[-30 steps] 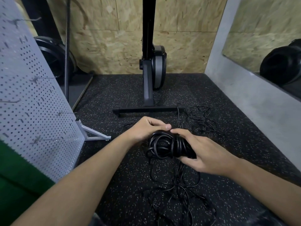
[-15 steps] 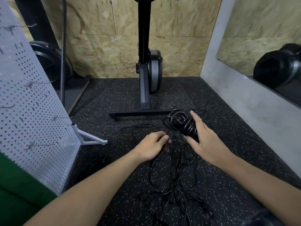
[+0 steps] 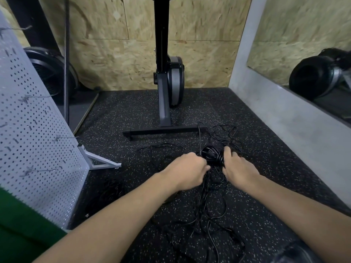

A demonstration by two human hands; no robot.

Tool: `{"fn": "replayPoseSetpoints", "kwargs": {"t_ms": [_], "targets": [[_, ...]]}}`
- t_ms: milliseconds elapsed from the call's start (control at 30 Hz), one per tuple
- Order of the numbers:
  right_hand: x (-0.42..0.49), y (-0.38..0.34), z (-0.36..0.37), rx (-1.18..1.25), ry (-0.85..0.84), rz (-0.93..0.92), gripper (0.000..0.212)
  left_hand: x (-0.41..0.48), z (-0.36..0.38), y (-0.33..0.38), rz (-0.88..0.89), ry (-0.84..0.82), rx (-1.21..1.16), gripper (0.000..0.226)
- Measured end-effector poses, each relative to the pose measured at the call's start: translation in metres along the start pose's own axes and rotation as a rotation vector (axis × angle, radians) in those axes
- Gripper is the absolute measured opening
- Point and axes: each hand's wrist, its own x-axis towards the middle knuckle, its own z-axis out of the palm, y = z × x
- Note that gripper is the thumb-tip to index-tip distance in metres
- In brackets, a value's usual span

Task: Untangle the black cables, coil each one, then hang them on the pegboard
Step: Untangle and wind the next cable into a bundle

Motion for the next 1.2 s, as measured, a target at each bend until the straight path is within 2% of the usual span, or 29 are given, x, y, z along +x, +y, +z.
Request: {"fn": "replayPoseSetpoints", "kwargs": {"t_ms": [100,233,300,367,467,533,733,833,933,1000,1100,1200], "targets": [[-0.004,0.002,-0.006,-0.010,-0.030,-0.128,0.067,-0.004,-0.013,-0.011,0.023,0.061,0.025,0.034],[-0.024,-0.003,-0.020,-0.015,-0.127,-0.495,0.062,-0.005,-0.024,-0.025,0.119,0.210,-0.049,0.031],[-0.032,-0.011,-0.027,-0.013,-0.103,-0.617,0.066,-0.001,-0.027,-0.027,0.136,0.276,-0.162,0.029],[-0.039,-0.019,-0.033,0.043,-0.066,-0.658,0.072,0.001,-0.032,-0.036,0.082,0.314,-0.357,0.027],[-0.047,-0.022,-0.038,0.198,-0.010,-0.666,0.087,-0.002,-0.038,-0.057,-0.059,0.252,-0.658,0.029],[-0.051,-0.023,-0.040,0.219,0.012,-0.686,0.094,-0.006,-0.036,-0.068,-0.096,0.181,-0.834,0.025],[-0.060,-0.030,-0.048,0.186,0.048,-0.743,0.089,-0.011,-0.024,-0.073,-0.176,0.046,-1.177,0.015],[-0.057,-0.028,-0.045,0.239,0.063,-0.742,0.091,-0.011,-0.019,-0.073,-0.221,0.005,-1.219,0.023],[-0.051,-0.025,-0.039,0.377,0.048,-0.699,0.087,-0.009,-0.002,-0.076,-0.349,-0.069,-1.284,0.049],[-0.045,-0.021,-0.038,0.522,0.048,-0.648,0.083,-0.010,0.008,-0.077,-0.416,-0.119,-1.258,0.048],[-0.031,-0.013,-0.035,0.671,0.126,-0.485,0.076,-0.016,0.018,-0.072,-0.427,-0.104,-1.036,0.045],[-0.019,-0.002,-0.025,0.721,0.153,-0.258,0.075,-0.016,0.022,-0.060,-0.298,-0.103,-0.739,0.039]]}}
